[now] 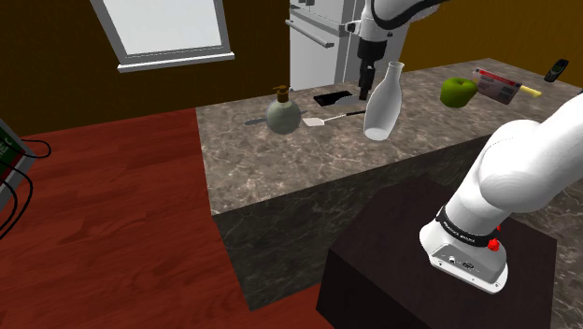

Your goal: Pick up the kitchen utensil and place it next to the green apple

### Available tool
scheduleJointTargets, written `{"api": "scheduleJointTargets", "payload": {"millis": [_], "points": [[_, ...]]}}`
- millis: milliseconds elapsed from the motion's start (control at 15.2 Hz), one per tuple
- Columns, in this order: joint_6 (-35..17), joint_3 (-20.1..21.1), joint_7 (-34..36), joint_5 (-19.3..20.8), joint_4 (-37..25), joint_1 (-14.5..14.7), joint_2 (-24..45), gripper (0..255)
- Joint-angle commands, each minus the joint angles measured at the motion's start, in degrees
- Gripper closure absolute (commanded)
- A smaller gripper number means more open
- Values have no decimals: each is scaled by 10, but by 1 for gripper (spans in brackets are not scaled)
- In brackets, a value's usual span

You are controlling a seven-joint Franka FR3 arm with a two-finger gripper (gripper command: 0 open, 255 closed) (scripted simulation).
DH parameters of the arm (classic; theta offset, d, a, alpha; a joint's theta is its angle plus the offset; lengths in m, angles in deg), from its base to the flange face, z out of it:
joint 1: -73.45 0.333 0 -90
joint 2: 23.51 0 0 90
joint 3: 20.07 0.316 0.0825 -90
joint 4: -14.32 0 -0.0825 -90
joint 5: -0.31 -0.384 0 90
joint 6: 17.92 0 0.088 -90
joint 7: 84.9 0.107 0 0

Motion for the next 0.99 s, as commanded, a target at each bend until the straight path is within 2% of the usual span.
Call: {"api": "scheduleJointTargets", "payload": {"millis": [0,330,660,924], "points": [[-26,-21,-65,3,-11,9,41,0],[-82,-62,-220,-13,-63,28,158,0],[-124,-74,-374,-51,-132,32,282,0],[-146,-73,-379,-57,-123,29,296,0]]}}
